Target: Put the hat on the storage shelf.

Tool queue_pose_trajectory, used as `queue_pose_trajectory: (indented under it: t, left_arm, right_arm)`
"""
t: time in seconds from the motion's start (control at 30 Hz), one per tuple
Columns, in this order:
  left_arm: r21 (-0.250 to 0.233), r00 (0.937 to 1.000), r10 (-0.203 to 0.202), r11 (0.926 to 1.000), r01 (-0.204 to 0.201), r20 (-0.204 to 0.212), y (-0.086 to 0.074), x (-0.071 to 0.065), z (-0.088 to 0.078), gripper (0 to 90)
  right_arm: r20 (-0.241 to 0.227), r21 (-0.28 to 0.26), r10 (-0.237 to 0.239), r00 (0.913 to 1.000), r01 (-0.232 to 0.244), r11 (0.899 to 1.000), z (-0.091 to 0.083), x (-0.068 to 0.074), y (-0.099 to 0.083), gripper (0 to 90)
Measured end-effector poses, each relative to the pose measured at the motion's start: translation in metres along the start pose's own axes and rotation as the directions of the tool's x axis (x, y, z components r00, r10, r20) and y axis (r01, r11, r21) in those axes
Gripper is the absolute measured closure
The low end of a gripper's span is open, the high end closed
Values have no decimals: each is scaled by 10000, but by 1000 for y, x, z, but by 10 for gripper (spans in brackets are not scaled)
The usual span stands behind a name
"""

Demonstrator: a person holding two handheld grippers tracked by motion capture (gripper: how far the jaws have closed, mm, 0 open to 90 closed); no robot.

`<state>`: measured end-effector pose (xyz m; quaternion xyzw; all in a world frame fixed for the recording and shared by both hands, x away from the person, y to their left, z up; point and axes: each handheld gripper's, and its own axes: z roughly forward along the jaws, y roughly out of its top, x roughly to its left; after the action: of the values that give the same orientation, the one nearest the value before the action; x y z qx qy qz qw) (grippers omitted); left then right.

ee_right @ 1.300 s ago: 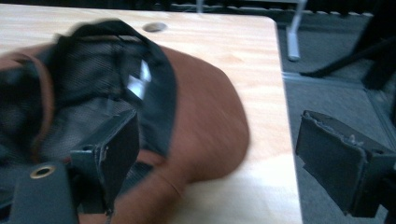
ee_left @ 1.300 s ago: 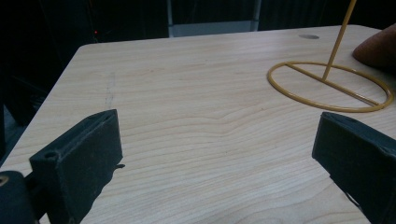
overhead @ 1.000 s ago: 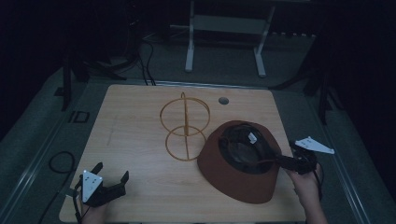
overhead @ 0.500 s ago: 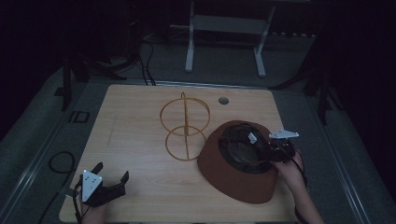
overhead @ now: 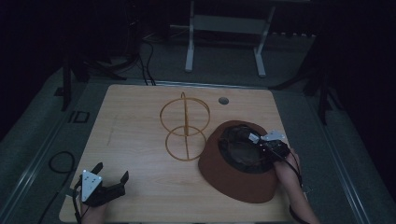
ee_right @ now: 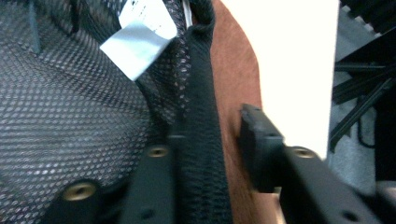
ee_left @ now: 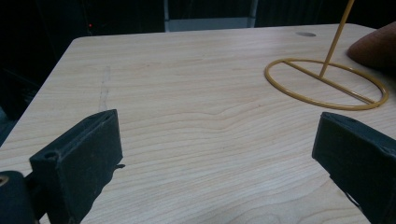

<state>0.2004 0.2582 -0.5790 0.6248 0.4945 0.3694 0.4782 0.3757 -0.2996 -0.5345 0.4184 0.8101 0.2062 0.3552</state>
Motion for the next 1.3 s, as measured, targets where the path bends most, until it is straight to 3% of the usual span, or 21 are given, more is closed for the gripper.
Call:
queue_pose_trajectory:
  t: [0.17, 0.33, 0.43, 0.53, 0.7, 0.87, 0.97, 1.07, 1.3]
  left_arm:
    - [88, 10000, -9, 10000, 9, -65, 0, 1, 1, 21]
    - [344, 9995, -111, 9993, 121, -305, 1, 3, 1, 21]
    - [610, 9989, -223, 9978, 248, -415, 3, 6, 1, 21]
    - [950, 9976, -566, 9937, 602, -404, 6, 8, 2, 21]
    - [1105, 9944, -1026, 9884, 1046, -237, 19, 6, 0, 21]
    - [1572, 9941, -938, 9840, 842, 550, 40, -8, -1, 21]
    - [1760, 9870, -1018, 9812, 791, 1241, 56, -15, 0, 21]
    - [1515, 9779, -820, 9870, 529, 1923, 72, -22, -1, 21]
    - [1513, 9667, -665, 9881, 293, 2471, 108, -34, 6, 40]
  right_arm:
    - [-272, -361, 512, 9983, -521, 9980, -14, -14, 3, 837]
    - [-566, -799, 985, 9935, -1028, 9915, -36, -31, 6, 841]
    - [-426, -1039, 1063, 9934, -1103, 9885, -51, -38, 8, 842]
    - [-481, -1277, 1191, 9917, -1243, 9840, -65, -45, 9, 844]
    - [-632, -1687, 1517, 9864, -1604, 9725, -86, -54, 9, 844]
    - [-746, -2064, 1577, 9847, -1700, 9636, -107, -57, 9, 844]
    - [-791, -2177, 1528, 9851, -1666, 9617, -116, -57, 11, 844]
    - [-871, -2263, 1481, 9851, -1643, 9601, -125, -57, 13, 843]
    - [-1140, -2395, 1402, 9835, -1642, 9569, -135, -56, 14, 843]
